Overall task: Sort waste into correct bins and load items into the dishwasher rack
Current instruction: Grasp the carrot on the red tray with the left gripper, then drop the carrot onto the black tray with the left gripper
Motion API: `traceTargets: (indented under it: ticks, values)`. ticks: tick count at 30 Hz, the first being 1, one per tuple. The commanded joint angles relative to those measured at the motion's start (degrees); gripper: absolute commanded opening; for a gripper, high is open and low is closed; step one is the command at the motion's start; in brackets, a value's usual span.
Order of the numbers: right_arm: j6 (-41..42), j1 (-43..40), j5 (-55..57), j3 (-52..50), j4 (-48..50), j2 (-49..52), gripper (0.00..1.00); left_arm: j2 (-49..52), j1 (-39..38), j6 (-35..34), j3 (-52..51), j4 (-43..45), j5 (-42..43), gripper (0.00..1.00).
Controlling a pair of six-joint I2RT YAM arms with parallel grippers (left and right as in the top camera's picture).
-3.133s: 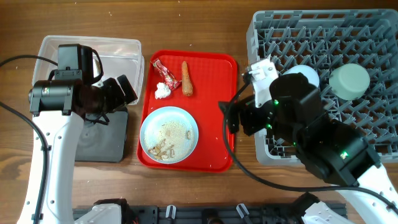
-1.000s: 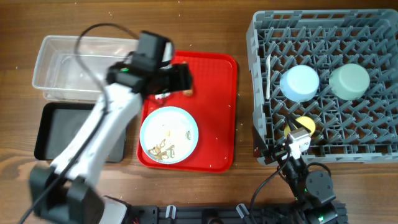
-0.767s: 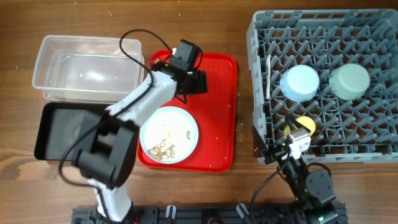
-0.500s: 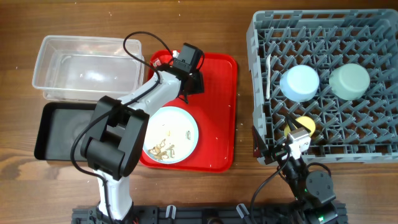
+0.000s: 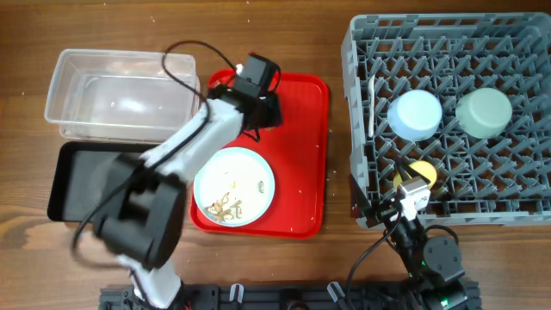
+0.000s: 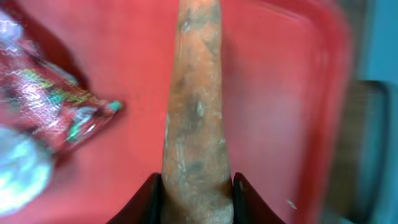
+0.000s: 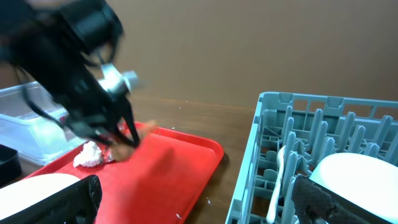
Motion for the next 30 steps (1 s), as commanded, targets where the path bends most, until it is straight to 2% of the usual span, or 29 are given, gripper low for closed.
traceTargets:
  ticks: [1,2,4,5,9,12,13,14,17,20,24,25,26,27,29,30]
  values:
    - [0.81,-0.24,-0.68,-0.15,0.31,-0.50,1.00,-13.90,0.87,-0.76,0.50,-7.13,-0.66,0.19]
    - [0.79,-0.24,-0.70,-0.15,0.31,-0.50,1.00,-16.68,1.53,-1.95,0.50,-9.92,-2.16,0.17]
    - [0.79,-0.24,-0.70,-0.15,0.31,-0.50,1.00,-23.71,4.81,-4.46,0.50,-17.70,-5.73,0.06]
    - [0.79,-0.24,-0.70,-0.15,0.31,-0.50,1.00,-27.12,7.72,-5.92,0.50,-21.86,-6.40,0.04]
    - [0.79,-0.24,-0.68,-0.15,0.31,-0.50,1.00,-34.40,19.63,-11.63,0.48,-33.73,-9.60,0.04]
    - [0.81,-0.24,-0.70,-0.15,0.31,-0.50,1.00,-35.91,33.16,-15.98,0.26,-41.99,-10.08,0.04]
    - [0.81,-0.24,-0.70,-0.15,0.31,-0.50,1.00,-35.91,37.94,-19.54,-1.49,-43.60,-10.05,0.04]
    - [0.79,-0.24,-0.70,-0.15,0.31,-0.50,1.00,-35.89,41.59,-24.83,-5.14,-44.24,-10.08,0.04]
    - [0.79,-0.24,-0.68,-0.15,0.31,-0.50,1.00,-35.91,45.62,-32.72,-13.57,-43.15,-10.08,0.04]
    - [0.81,-0.24,-0.70,-0.15,0.31,-0.50,1.00,-35.82,47.65,-33.62,-23.39,-33.64,-9.84,0.04]
    - [0.79,-0.24,-0.70,-0.15,0.31,-0.50,1.00,-35.78,47.63,-33.40,-30.08,-24.30,-9.86,0.04]
    - [0.81,-0.24,-0.68,-0.15,0.31,-0.50,1.00,-35.78,47.63,-33.35,-30.14,-23.91,-9.86,0.15]
    - [0.79,-0.24,-0.70,-0.15,0.31,-0.50,1.00,-35.78,47.63,-33.38,-30.14,-23.71,-9.86,0.33]
    - [0.79,-0.24,-0.70,-0.15,0.31,-0.50,1.00,-35.80,47.63,-33.33,-30.14,-23.80,-9.84,0.43]
    - [0.81,-0.24,-0.68,-0.15,0.31,-0.50,1.00,-36.06,47.63,-33.14,-29.77,-24.59,-9.51,0.44]
    - [0.79,-0.24,-0.68,-0.15,0.31,-0.50,1.00,-36.52,47.63,-33.14,-28.96,-25.73,-9.18,0.54]
